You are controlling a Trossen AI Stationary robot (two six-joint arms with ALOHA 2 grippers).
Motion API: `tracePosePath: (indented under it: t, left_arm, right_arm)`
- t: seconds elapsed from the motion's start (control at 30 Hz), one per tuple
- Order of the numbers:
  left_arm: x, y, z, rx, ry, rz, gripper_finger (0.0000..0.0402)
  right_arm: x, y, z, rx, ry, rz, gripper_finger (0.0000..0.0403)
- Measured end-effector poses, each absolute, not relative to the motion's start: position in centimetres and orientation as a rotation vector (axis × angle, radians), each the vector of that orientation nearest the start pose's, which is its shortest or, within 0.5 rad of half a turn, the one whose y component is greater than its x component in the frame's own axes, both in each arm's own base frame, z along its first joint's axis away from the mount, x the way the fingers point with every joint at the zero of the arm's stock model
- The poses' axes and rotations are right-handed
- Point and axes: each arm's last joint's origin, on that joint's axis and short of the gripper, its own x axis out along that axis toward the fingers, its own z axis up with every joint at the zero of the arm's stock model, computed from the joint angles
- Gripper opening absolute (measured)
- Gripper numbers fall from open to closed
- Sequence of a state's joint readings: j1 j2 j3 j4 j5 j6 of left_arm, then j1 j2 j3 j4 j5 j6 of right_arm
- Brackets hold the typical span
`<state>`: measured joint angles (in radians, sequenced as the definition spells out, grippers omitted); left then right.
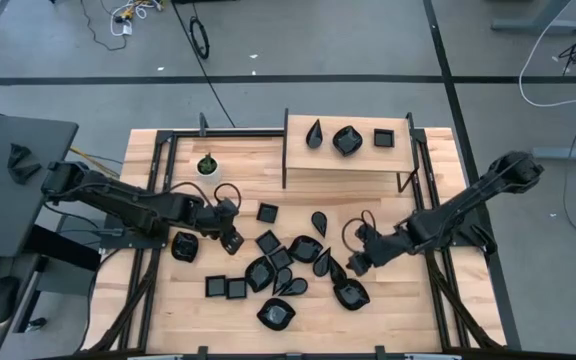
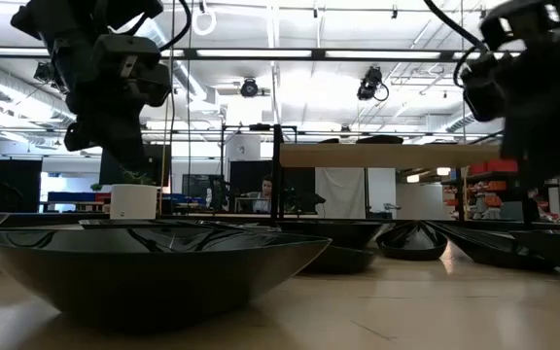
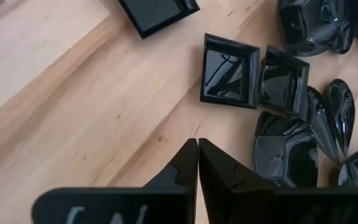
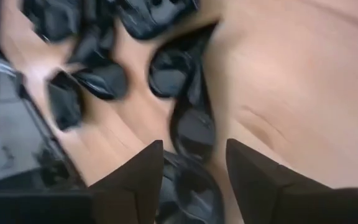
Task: Pick & Place Mini shaped plates
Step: Stack the square plate on top of the square plate on the shelf
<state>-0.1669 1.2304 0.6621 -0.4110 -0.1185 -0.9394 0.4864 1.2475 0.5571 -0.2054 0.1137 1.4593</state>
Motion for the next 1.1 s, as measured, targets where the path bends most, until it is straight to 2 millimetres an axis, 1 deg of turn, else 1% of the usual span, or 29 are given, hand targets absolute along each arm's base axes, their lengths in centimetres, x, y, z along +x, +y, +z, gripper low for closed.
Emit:
tracePosePath:
  t: [0.07,0.17,0.3,0.5,0.67,0.8,0.87,0.97,1.03,1.1]
  left_arm:
    - [22.2,-3.4,19.1,-0.72,0.901,0.414,0.0018]
    - [22.2,-3.4,19.1,-0.723,0.895,0.412,0.0018]
    - [22.4,-3.4,19.3,-0.725,0.869,0.41,0.0018]
    - [22.6,-3.4,19.4,-0.728,0.846,0.398,0.0018]
    - [22.6,-3.6,19.4,-0.755,0.878,0.355,0.0018]
    - [22.4,-4.0,19.2,-0.795,0.959,0.267,0.0017]
    - [22.0,-4.5,19.3,-0.814,1.016,0.191,0.0013]
    - [21.3,-6.2,19.7,-0.809,1.083,0.054,0.0006]
    - [20.6,-7.7,19.8,-0.785,1.129,-0.005,0.0004]
    - [19.8,-9.3,19.7,-0.759,1.175,-0.055,0.0005]
  right_arm:
    - [19.9,10.7,16.4,1.068,0.949,-0.316,0.0168]
    - [20.1,11.6,16.4,1.044,0.964,-0.247,0.0158]
    - [20.6,12.2,17.2,0.988,0.931,-0.166,0.0143]
    - [21.8,12.2,18.4,0.786,0.83,-0.068,0.012]
    - [23.9,12.1,19.2,0.585,0.766,0.019,0.0108]
    - [26.6,12.0,20.0,0.444,0.734,0.049,0.0105]
    - [28.1,12.0,20.4,0.38,0.718,0.059,0.0105]
    - [29.7,12.0,20.6,0.312,0.707,0.066,0.0105]
    - [30.3,12.0,20.5,0.297,0.709,0.073,0.0105]
    - [30.3,12.1,20.4,0.298,0.721,0.092,0.0105]
